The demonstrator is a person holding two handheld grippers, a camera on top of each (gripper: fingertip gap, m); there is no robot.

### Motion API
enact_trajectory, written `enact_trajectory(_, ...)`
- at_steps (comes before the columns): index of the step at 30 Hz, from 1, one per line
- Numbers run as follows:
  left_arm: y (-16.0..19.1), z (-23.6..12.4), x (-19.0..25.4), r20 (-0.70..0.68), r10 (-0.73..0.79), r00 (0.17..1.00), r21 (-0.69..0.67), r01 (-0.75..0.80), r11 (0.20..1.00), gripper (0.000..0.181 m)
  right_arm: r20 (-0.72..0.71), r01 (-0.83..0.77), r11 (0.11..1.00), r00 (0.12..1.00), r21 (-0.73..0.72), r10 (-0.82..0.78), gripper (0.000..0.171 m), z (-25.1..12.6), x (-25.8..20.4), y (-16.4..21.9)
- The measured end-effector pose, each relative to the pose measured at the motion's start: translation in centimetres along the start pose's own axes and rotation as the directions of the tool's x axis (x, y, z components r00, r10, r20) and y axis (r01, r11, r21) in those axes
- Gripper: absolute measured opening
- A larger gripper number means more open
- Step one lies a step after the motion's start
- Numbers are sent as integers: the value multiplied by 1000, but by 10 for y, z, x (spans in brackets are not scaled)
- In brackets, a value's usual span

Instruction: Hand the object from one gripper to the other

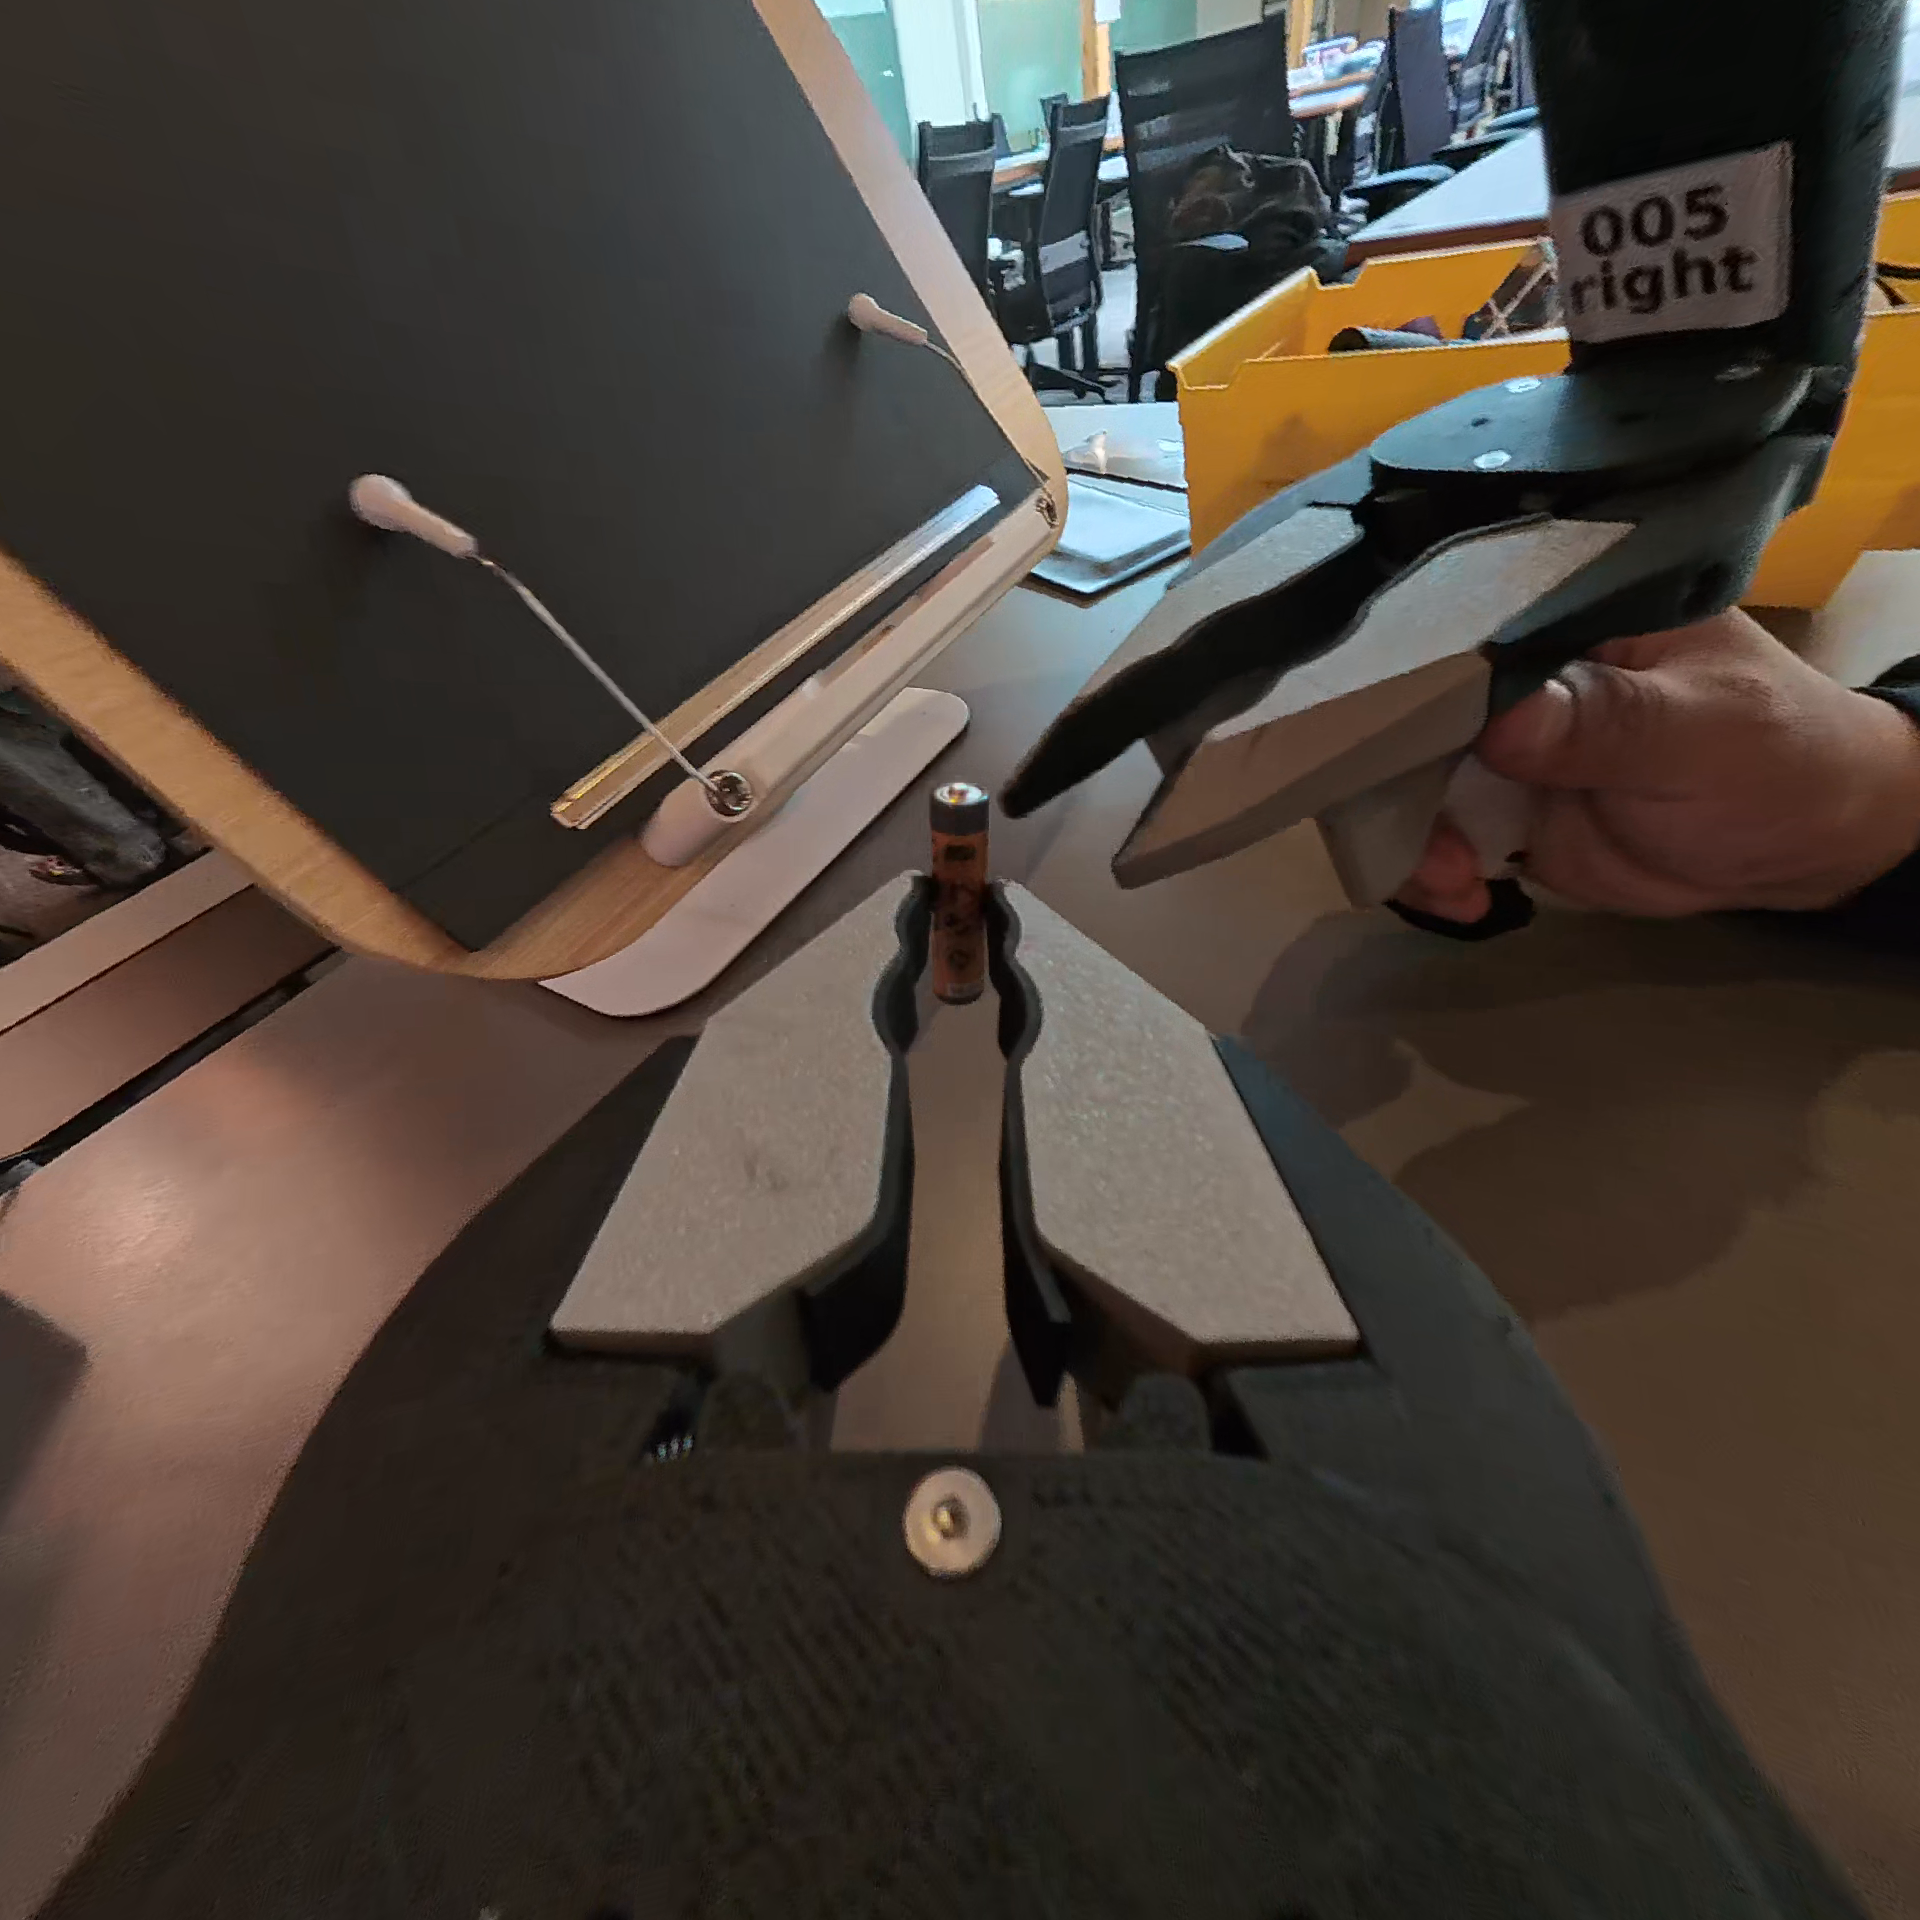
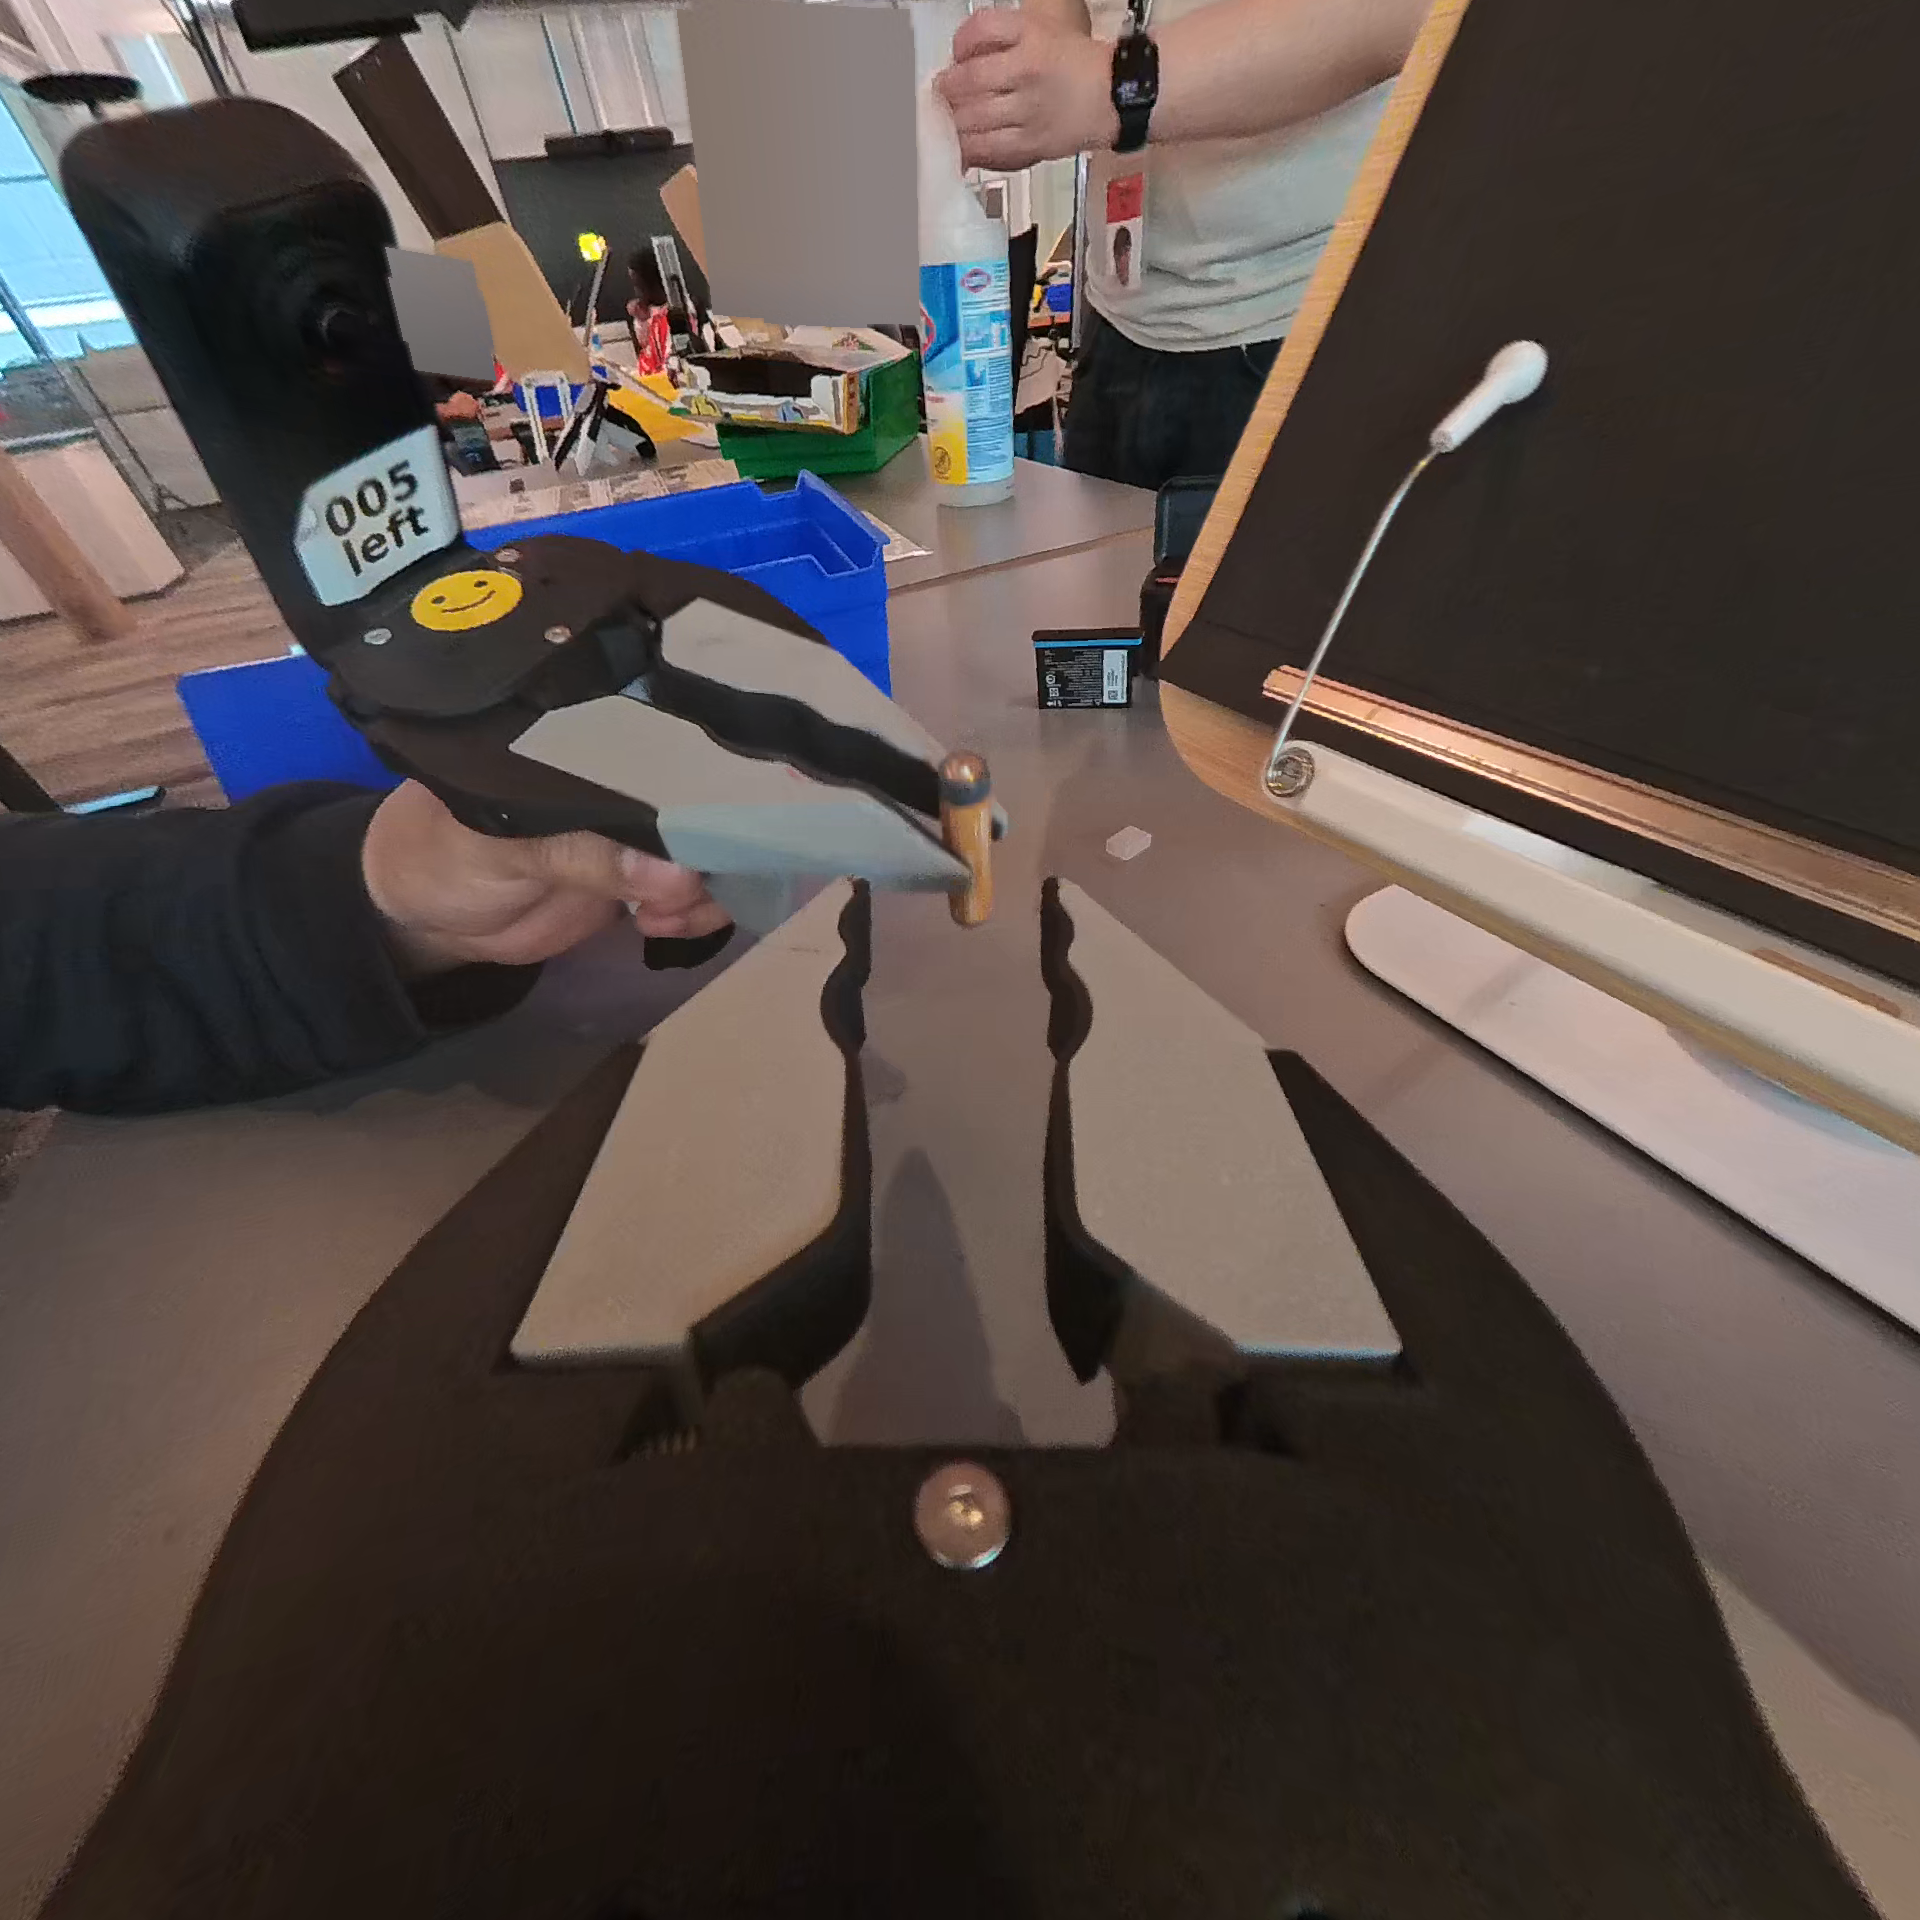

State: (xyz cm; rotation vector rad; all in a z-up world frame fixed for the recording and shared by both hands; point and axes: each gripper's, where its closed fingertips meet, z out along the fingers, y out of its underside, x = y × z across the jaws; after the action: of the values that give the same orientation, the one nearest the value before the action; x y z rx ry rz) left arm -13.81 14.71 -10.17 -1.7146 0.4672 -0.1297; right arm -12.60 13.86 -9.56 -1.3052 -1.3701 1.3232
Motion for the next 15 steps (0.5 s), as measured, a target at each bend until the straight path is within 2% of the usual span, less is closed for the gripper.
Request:
enact_trajectory(5,7,6,13,-27,96,995,-20,-97,995,8,-4,13,1000,1000,-11,-13,28,0,-1,1)
enact_trajectory(9,4,7,20,-31,158,987,2,-158,988,8,-3,23,999,1000,-28,-23,14,0,-1,3)
enact_trajectory(11,6,8,21,-30,172,985,-8,-173,985,8,-2,38,998,999,-56,-38,7,1,-2,7)
enact_trajectory(15,11,9,21,-35,149,988,-23,-150,988,8,-31,70,994,997,-87,-73,6,2,0,11)
